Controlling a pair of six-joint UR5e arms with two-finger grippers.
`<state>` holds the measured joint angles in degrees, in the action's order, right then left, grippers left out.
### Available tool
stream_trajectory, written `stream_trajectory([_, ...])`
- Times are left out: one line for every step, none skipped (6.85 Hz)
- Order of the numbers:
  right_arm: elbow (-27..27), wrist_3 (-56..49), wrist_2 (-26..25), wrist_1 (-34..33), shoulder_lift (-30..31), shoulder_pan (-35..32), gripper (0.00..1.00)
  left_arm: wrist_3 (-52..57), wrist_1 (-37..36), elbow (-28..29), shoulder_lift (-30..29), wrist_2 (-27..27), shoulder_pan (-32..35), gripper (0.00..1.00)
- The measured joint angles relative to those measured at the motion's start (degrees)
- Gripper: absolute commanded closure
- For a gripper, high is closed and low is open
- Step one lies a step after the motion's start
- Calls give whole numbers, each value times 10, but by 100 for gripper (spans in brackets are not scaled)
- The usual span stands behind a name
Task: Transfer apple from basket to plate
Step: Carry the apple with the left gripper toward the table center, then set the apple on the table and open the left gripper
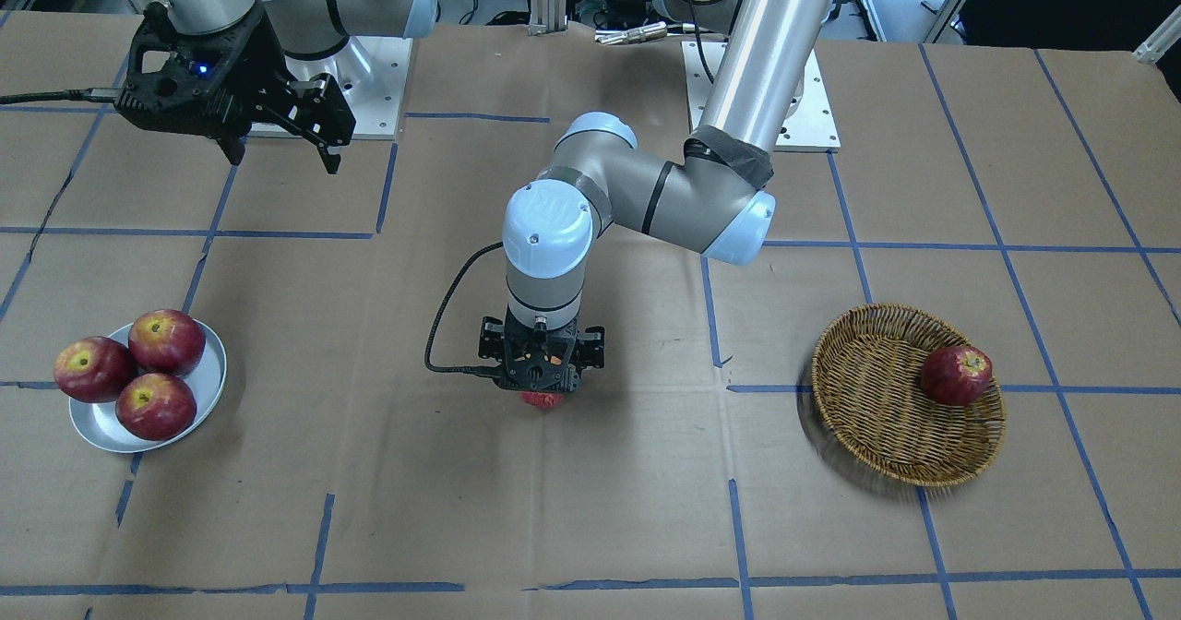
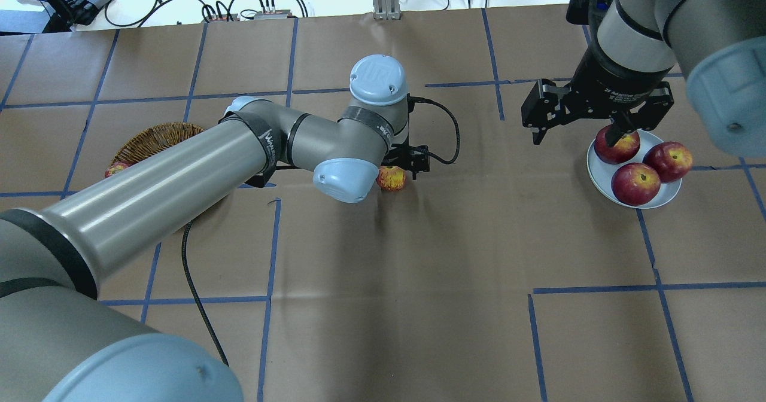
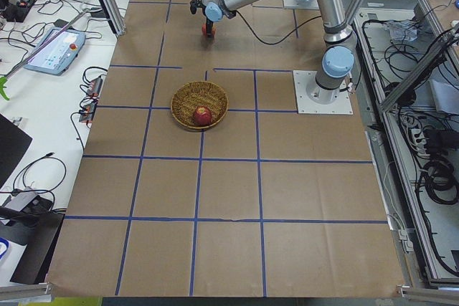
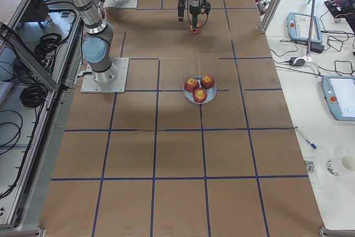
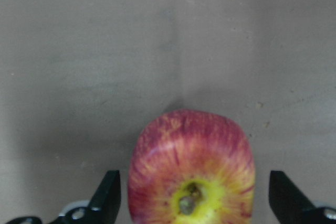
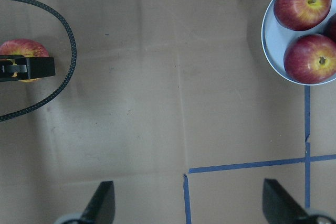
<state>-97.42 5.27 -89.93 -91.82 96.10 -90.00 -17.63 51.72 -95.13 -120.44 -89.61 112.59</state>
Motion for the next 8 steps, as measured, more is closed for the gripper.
stream_trajectory([0,0,0,0,1,0,0,3,9,1,16,-1,-2,1])
stream_trajectory([0,-1,-1,1,1,0,0,9,29,2,36,-2,-7,1])
stream_trajectory([0,-1,-1,1,1,0,0,16,60,2,62,-2,-17,1])
stream_trajectory([1,-1,-1,2,1,0,0,31,97,3,95,-1,-35,1])
stream_trajectory([1,-1,-1,2,1,0,0,71,142,3,134,-1,-63,1])
stream_trajectory([1,-1,0,1,1,0,0,117,196,3,181,-1,-99,1])
stream_trajectory([1,-1,0,0,0,0,0,149,254,2,233,-1,-135,1])
stream_trajectory([2,0,1,0,-1,0,0,173,303,-3,286,-1,-162,1])
